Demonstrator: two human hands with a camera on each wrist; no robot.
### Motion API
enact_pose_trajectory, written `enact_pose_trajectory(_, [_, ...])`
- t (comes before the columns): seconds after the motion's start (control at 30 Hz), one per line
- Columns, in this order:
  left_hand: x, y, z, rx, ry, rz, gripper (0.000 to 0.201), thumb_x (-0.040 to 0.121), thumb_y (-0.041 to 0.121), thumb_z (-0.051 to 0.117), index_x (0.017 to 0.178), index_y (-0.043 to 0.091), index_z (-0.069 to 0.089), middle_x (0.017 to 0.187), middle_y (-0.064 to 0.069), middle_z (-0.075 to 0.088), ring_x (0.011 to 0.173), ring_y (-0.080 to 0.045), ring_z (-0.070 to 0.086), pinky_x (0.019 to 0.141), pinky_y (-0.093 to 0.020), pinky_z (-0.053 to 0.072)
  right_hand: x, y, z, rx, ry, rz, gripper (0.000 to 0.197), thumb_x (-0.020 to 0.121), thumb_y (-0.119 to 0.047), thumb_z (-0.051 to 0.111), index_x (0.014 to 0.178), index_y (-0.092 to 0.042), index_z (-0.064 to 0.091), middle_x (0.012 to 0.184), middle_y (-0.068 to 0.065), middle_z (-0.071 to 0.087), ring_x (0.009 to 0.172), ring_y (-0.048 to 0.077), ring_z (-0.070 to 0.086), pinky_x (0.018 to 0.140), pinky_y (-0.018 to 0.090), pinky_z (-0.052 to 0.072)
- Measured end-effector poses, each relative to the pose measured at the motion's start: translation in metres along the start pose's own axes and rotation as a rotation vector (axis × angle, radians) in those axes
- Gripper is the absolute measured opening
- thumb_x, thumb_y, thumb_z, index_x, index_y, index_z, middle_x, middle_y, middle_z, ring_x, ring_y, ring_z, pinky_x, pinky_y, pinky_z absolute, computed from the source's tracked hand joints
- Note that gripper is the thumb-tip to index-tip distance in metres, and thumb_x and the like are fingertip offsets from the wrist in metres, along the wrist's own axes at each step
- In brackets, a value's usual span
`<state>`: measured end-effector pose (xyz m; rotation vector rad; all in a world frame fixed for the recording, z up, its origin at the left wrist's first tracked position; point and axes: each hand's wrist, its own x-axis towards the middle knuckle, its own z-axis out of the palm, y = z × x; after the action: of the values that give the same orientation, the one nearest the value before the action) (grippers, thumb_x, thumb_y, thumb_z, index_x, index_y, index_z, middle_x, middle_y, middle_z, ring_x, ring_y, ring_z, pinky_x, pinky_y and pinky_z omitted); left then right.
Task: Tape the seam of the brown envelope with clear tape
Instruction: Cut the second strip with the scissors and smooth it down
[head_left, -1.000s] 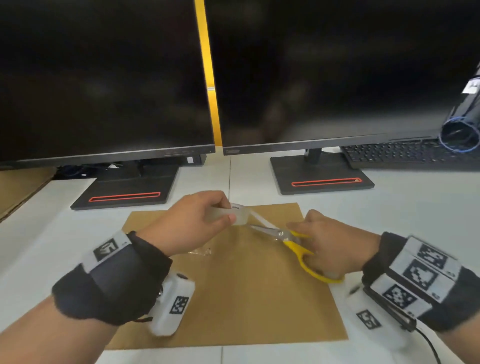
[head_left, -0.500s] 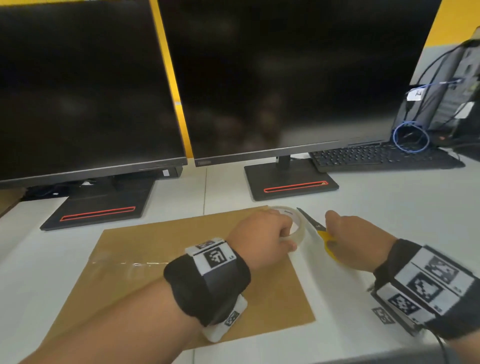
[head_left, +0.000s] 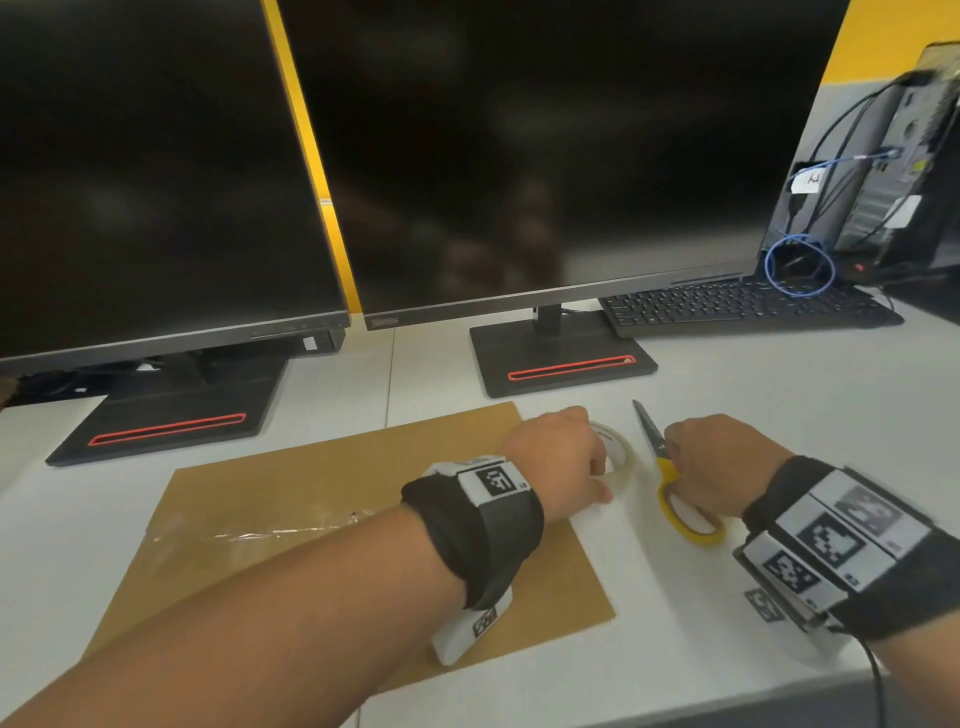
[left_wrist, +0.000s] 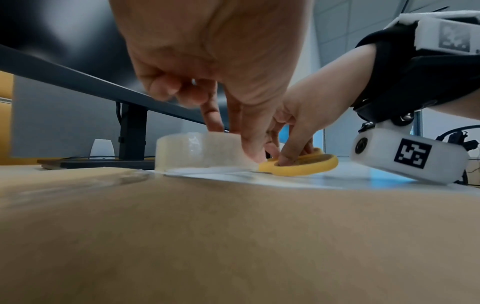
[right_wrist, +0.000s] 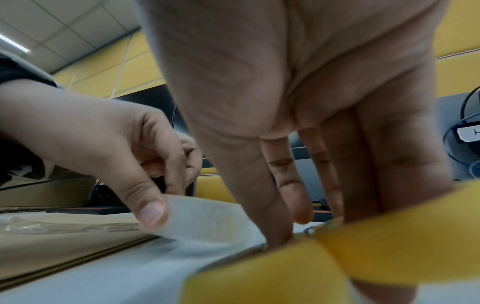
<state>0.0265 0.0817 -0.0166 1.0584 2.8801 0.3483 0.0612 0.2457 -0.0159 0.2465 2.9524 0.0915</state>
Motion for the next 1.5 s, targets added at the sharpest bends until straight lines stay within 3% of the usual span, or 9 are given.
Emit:
enact_pose_trajectory(0.2, [0.004,0.002,0.004,-0.016,-0.075,-0.005,0.027,0.091,0.028,0.062,0.114,0.016,0.071,0.116,-0.004,0.06,0.105,-0.024,0.058,0.084,-0.031,0.048,0.002,-0.002,0.002,-0.04,0.002,-0.031,0.014,0.09,-0.02,0.055,0.085,-0.017,0.042,0.091,0.001,0.052,0.082,0.019,0.047,0.05,0.014,0.028])
enact_pose_trajectory(0.3, [0.005,0.003,0.007,0.024,-0.1,0.017,0.028,0.094,0.022,0.058,0.119,0.016,0.068,0.121,-0.005,0.058,0.109,-0.027,0.057,0.086,-0.031,0.047,0.0,-0.004,0.0,-0.074,-0.009,-0.046,0.007,0.09,-0.021,0.055,0.094,-0.016,0.052,0.101,0.005,0.063,0.084,0.02,0.052,0.067,0.019,0.038])
enact_pose_trajectory(0.4, [0.006,0.004,0.009,0.06,-0.117,0.023,0.031,0.096,0.018,0.053,0.124,0.015,0.065,0.124,-0.007,0.056,0.11,-0.029,0.057,0.09,-0.035,0.05,-0.001,-0.003,-0.001,-0.104,-0.032,-0.048,0.021,0.091,-0.021,0.054,0.107,-0.01,0.06,0.11,0.007,0.067,0.085,0.02,0.055,0.071,0.021,0.039])
enact_pose_trajectory(0.63, [-0.026,-0.021,-0.03,0.062,-0.099,-0.05,0.044,0.098,0.017,0.043,0.139,0.034,0.047,0.136,0.006,0.049,0.121,-0.019,0.052,0.099,-0.036,0.046,-0.015,-0.016,-0.017,-0.001,0.025,-0.077,0.022,0.091,-0.021,0.051,0.11,-0.013,0.058,0.108,0.004,0.064,0.092,0.023,0.059,0.073,0.024,0.043])
enact_pose_trajectory(0.8, [-0.081,-0.076,-0.059,0.153,-0.18,-0.232,0.055,0.094,0.004,0.04,0.135,0.04,0.05,0.145,0.011,0.044,0.13,-0.016,0.046,0.104,-0.032,0.041,-0.028,-0.066,-0.034,0.032,0.104,-0.326,0.022,0.092,-0.022,0.047,0.11,-0.022,0.06,0.116,0.001,0.057,0.107,0.022,0.057,0.086,0.031,0.043])
enact_pose_trajectory(1.1, [-0.14,-0.121,-0.069,0.185,-0.412,-0.401,0.052,0.097,0.013,0.034,0.146,0.031,0.04,0.153,0.002,0.038,0.137,-0.021,0.039,0.113,-0.036,0.031,-0.022,-0.178,-0.023,-0.058,-0.225,-0.686,0.055,0.09,-0.003,0.046,0.141,-0.024,0.043,0.137,0.004,0.042,0.123,0.028,0.049,0.102,0.037,0.043])
enact_pose_trajectory(1.23, [-0.143,-0.127,-0.056,0.222,-0.572,-0.365,0.061,0.094,0.004,0.037,0.15,0.028,0.03,0.154,-0.003,0.035,0.136,-0.026,0.041,0.111,-0.041,0.035,-0.02,-0.202,-0.017,-0.208,-0.29,-0.688,0.075,0.09,-0.002,0.051,0.151,-0.033,0.019,0.152,0.005,0.025,0.136,0.032,0.035,0.107,0.043,0.038])
enact_pose_trajectory(1.37, [-0.144,-0.129,-0.052,0.264,-0.623,-0.34,0.071,0.094,0.003,0.038,0.155,0.027,0.013,0.162,0.006,0.009,0.141,-0.027,0.032,0.114,-0.043,0.031,-0.013,-0.209,-0.011,-0.191,-0.224,-0.665,0.059,0.095,-0.01,0.046,0.147,-0.032,0.029,0.145,0.013,0.034,0.128,0.037,0.039,0.102,0.048,0.04])
enact_pose_trajectory(1.5, [-0.149,-0.13,-0.042,0.347,-0.611,-0.316,0.079,0.093,0.005,0.042,0.155,0.03,0.0,0.162,0.012,-0.006,0.141,-0.025,0.034,0.109,-0.044,0.036,-0.013,-0.21,-0.019,-0.337,-0.409,-0.629,0.09,0.089,-0.01,0.058,0.149,-0.044,0.001,0.154,0.005,0.014,0.139,0.032,0.02,0.11,0.052,0.031])
